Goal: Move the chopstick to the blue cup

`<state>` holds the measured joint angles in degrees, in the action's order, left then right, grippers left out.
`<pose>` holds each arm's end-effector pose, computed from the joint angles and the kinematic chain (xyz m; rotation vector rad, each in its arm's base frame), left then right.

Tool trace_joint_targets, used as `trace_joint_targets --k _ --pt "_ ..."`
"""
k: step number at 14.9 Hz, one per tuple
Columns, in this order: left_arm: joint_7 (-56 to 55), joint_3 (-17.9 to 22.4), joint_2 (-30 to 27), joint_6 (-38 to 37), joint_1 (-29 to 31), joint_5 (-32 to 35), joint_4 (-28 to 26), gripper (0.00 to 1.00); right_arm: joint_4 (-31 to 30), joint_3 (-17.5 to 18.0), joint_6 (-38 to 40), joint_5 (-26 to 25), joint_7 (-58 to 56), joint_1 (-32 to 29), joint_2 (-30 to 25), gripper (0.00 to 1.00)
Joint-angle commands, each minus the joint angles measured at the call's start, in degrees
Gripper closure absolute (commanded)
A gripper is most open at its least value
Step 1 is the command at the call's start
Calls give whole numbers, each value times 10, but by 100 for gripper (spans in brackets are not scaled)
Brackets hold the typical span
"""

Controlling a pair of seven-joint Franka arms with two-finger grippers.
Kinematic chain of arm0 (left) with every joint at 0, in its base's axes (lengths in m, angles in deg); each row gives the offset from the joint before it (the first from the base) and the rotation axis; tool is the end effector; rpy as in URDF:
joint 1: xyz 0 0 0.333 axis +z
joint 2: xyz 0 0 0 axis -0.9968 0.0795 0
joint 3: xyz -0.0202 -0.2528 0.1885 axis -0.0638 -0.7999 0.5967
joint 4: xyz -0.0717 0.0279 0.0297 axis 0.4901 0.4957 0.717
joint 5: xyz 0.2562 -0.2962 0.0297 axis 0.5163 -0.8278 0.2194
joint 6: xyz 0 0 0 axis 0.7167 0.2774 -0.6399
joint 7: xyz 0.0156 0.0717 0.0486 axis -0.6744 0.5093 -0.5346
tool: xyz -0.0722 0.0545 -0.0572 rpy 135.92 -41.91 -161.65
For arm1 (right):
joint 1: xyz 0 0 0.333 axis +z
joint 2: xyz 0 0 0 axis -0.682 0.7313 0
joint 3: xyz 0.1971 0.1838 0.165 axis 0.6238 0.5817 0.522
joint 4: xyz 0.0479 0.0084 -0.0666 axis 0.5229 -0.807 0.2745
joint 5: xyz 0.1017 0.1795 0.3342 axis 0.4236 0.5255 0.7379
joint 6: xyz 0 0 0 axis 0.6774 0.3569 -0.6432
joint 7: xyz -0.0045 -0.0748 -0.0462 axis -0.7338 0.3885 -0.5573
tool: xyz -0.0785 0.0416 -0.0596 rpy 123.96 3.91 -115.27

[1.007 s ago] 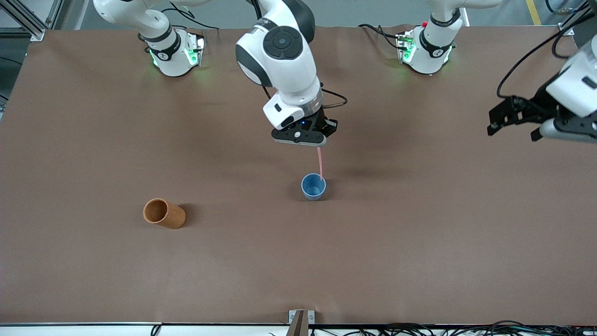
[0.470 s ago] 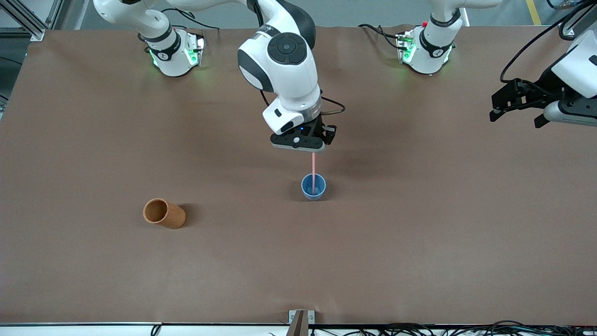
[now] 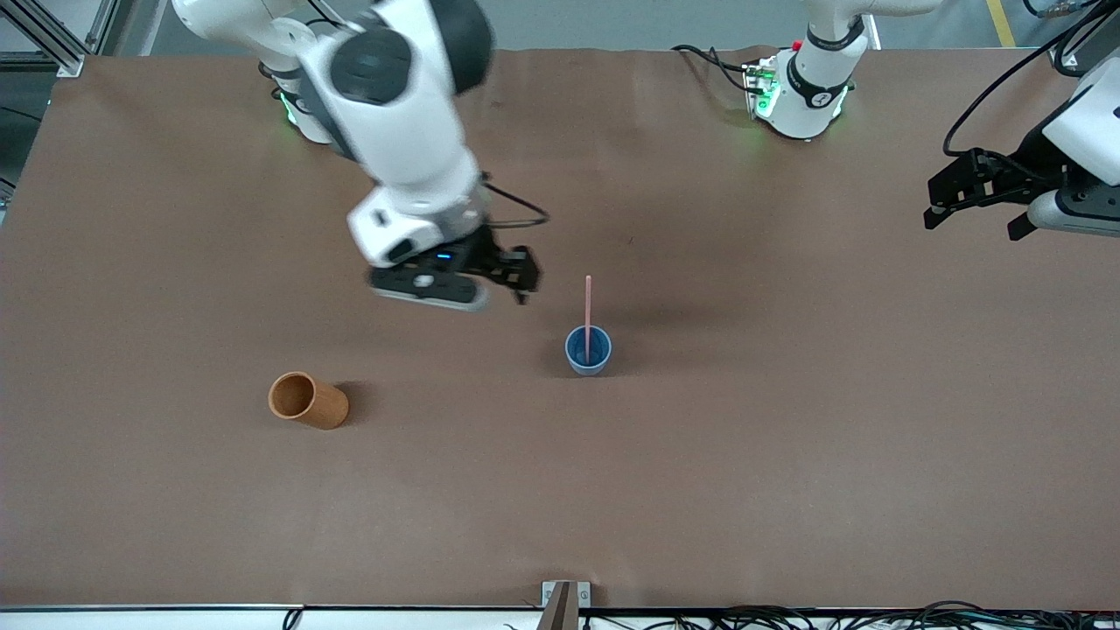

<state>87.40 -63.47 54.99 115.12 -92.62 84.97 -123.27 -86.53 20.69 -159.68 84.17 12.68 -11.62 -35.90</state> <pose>0.5540 -0.0777 0.6645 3.0719 -0.2142 0.0821 0.5771 0.3741 0.5706 -2.9970 0.3720 -0.1596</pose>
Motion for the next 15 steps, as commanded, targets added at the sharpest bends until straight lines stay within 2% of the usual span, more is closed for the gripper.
trace_joint_targets --k 1,6,9,12,15 --pt "9 0 1 -11 5 -2 10 0 -68 12 38 -4 -81 -76 -80 0" --pt "7 -1 7 -11 4 2 14 0 -224 12 40 -4 -228 -211 -204 0" --pt "-11 -1 7 -11 -2 1 13 0 -293 11 39 -5 -293 -278 -248 0" --pt "-23 -1 6 -11 5 -5 13 0 -298 11 39 -5 -374 -339 -251 0" --pt "26 -1 1 -12 7 -6 7 0 -260 11 49 -6 -397 -351 -251 0"
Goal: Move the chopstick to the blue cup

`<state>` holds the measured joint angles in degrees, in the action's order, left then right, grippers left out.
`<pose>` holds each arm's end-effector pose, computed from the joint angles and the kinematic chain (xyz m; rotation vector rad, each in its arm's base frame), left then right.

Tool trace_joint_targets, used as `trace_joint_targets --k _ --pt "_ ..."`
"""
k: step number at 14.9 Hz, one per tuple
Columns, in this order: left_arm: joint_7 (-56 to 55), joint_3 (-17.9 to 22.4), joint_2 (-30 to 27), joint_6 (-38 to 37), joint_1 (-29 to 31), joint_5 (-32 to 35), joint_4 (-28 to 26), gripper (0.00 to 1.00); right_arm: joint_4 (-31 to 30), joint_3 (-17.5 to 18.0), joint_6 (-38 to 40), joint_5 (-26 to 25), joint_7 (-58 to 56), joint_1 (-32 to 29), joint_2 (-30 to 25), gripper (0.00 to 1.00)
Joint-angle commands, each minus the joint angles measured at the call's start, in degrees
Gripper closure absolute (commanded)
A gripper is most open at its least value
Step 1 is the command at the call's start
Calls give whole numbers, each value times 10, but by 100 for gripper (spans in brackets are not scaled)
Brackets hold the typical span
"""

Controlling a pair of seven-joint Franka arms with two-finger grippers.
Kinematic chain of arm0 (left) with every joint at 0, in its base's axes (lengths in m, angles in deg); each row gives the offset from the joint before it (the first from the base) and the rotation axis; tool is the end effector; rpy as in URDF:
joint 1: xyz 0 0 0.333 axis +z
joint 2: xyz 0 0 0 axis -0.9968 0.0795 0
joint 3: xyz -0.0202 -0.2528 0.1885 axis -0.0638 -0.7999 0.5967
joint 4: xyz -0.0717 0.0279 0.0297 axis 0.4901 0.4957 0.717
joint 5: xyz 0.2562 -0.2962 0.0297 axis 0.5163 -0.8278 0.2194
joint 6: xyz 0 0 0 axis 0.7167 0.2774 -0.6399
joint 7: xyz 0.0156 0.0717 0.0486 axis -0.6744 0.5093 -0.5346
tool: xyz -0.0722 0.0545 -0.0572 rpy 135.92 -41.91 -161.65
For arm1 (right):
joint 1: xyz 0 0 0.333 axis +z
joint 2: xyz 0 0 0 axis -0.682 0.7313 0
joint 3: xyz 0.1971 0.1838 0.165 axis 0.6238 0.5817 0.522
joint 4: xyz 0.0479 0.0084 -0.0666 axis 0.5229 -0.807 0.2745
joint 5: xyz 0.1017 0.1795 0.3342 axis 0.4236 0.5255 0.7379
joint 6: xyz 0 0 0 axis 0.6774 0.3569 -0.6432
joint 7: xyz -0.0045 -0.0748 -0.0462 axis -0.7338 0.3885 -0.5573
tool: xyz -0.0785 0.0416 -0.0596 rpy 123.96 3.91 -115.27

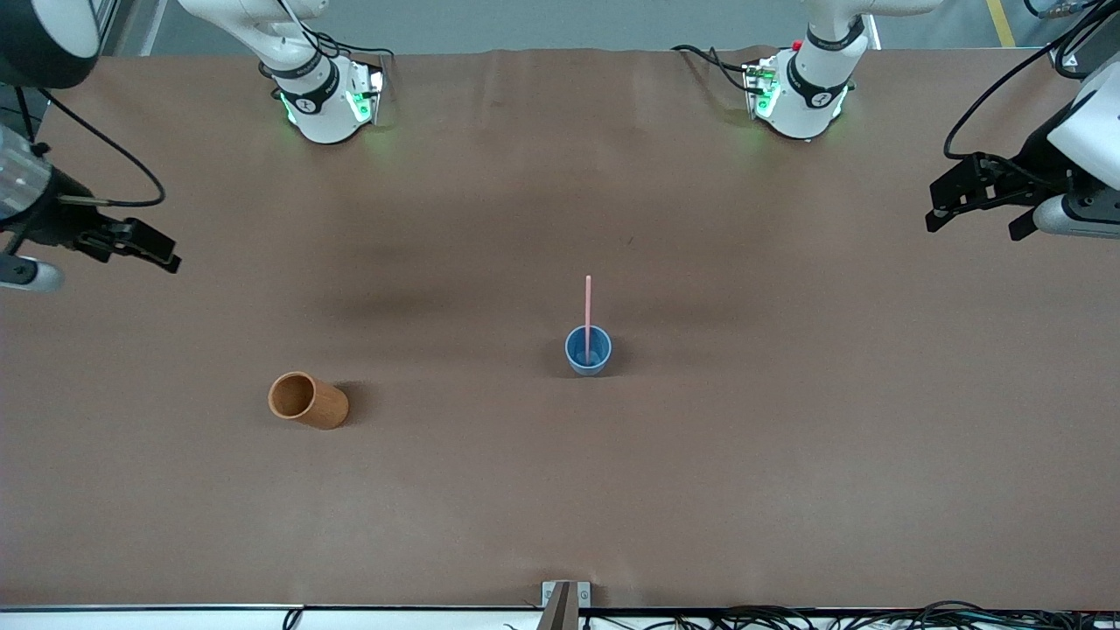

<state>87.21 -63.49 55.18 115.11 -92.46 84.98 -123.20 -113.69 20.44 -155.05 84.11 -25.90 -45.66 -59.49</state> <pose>0.5552 -0.0765 0.6632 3.0729 -0.2052 0.0786 0.5566 -0.0088 0.5898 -3.1223 0.2634 -0.0196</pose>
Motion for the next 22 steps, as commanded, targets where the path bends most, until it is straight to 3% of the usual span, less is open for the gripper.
trace_joint_targets --k 1,7,12,22 --pt "22 -1 -1 -13 5 -6 7 0 34 13 9 -6 -20 -11 -14 0" --pt "14 -1 8 -8 -4 1 10 0 129 14 97 -7 -34 -10 -12 0" --pt "-5 1 20 -9 -3 0 15 0 130 13 171 -6 -54 -11 -12 0" --pt "0 -1 19 -8 -1 7 23 0 117 14 155 -3 -55 -13 -12 0"
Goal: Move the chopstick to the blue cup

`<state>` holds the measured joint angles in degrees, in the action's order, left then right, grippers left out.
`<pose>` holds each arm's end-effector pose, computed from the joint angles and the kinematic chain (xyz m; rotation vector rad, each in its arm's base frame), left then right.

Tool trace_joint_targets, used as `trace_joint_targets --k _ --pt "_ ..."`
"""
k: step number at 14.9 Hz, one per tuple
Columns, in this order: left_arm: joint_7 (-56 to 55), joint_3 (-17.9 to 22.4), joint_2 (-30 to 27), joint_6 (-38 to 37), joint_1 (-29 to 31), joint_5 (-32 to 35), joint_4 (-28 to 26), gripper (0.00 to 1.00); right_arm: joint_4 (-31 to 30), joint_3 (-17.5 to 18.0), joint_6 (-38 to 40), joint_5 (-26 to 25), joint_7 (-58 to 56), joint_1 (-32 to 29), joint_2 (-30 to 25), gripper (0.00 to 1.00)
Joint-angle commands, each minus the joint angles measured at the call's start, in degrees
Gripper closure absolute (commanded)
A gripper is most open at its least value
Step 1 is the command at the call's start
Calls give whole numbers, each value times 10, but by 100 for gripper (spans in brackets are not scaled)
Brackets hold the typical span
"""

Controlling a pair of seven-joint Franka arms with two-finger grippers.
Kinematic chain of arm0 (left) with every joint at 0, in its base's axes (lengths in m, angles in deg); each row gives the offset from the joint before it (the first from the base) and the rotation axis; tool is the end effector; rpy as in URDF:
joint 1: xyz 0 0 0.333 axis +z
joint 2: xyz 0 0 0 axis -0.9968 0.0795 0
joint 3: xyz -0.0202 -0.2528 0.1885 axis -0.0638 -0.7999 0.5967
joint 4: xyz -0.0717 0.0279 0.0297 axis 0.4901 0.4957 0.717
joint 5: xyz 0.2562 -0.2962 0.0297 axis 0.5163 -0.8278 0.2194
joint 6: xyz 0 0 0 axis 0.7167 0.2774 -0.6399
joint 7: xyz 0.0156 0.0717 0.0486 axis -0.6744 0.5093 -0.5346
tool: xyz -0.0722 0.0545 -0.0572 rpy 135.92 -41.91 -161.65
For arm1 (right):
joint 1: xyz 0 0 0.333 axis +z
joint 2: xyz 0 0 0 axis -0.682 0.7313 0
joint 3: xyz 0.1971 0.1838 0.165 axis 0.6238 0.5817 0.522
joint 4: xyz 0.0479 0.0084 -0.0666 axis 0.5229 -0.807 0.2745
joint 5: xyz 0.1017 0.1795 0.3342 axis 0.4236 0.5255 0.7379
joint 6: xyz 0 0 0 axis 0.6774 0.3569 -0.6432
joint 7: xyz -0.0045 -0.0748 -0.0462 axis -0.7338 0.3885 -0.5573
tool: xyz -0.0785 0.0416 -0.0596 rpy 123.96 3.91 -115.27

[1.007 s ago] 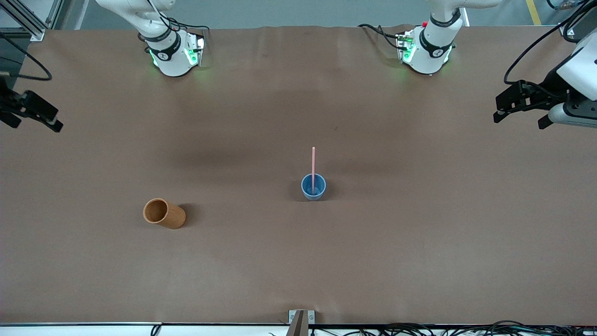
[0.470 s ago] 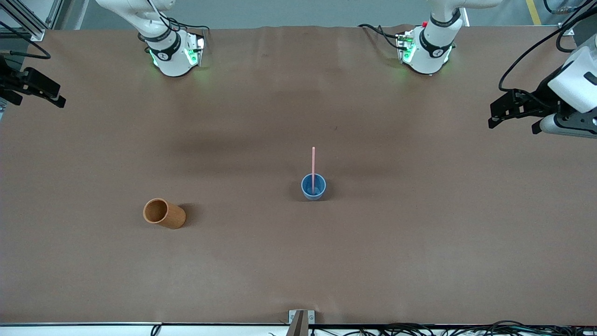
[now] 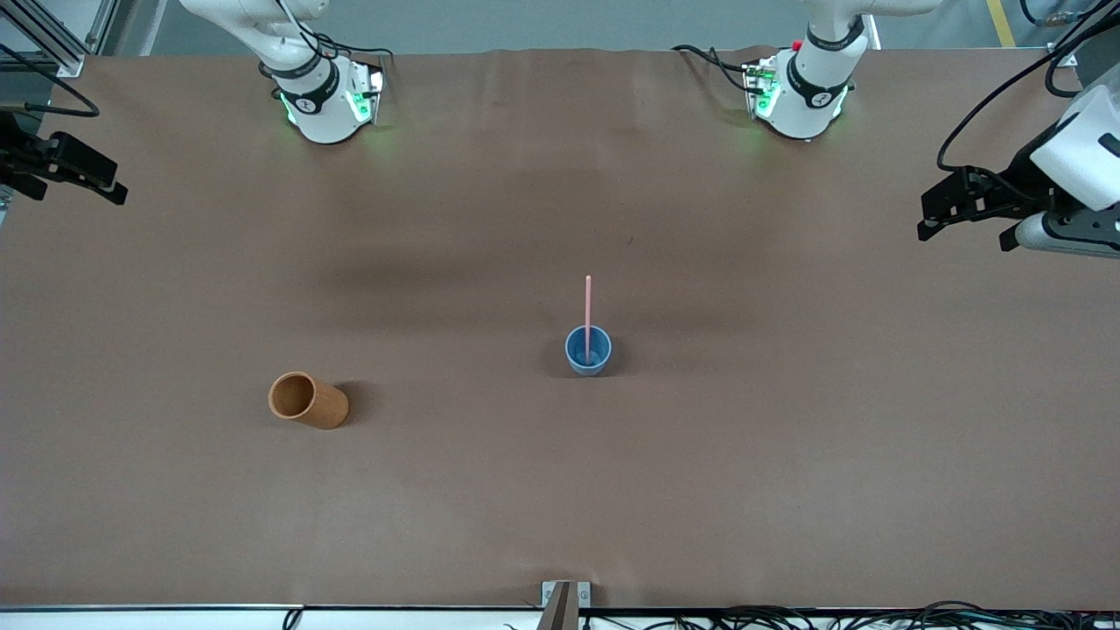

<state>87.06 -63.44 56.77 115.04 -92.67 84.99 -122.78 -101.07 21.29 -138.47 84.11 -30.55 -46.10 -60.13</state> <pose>0.5637 -0.0791 0.6509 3.0749 -0.2048 0.0451 0.5260 -0.0041 0.6739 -3.1333 0.1223 0.0707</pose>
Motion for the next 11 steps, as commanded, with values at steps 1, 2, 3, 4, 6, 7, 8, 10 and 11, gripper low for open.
trace_joint_targets --k 1,2,3,4,6,7,8,10,11 --pt "1 -2 3 -7 1 7 19 0 -12 6 -23 -3 -19 -9 -5 0" --pt "1 -2 3 -7 1 7 18 0 -17 6 -32 -3 -36 -12 -5 0" --pt "2 -2 2 -7 1 7 18 0 -19 5 -38 -2 -46 -18 -5 0" --pt "2 -3 2 -7 1 7 18 0 -19 6 -38 0 -47 -20 -5 0" --pt "2 -2 1 -7 2 7 18 0 -23 6 -38 1 -47 -19 -5 0" --pt "2 -2 1 -7 2 7 18 0 -26 6 -38 1 -47 -19 -5 0" --pt "2 -3 1 -7 1 7 19 0 -27 6 -38 1 -47 -19 -5 0" --pt "2 -3 1 -7 1 7 18 0 -27 6 -38 1 -47 -17 -5 0" --pt "2 -3 1 -7 1 7 18 0 -27 6 -38 1 -47 -16 -5 0"
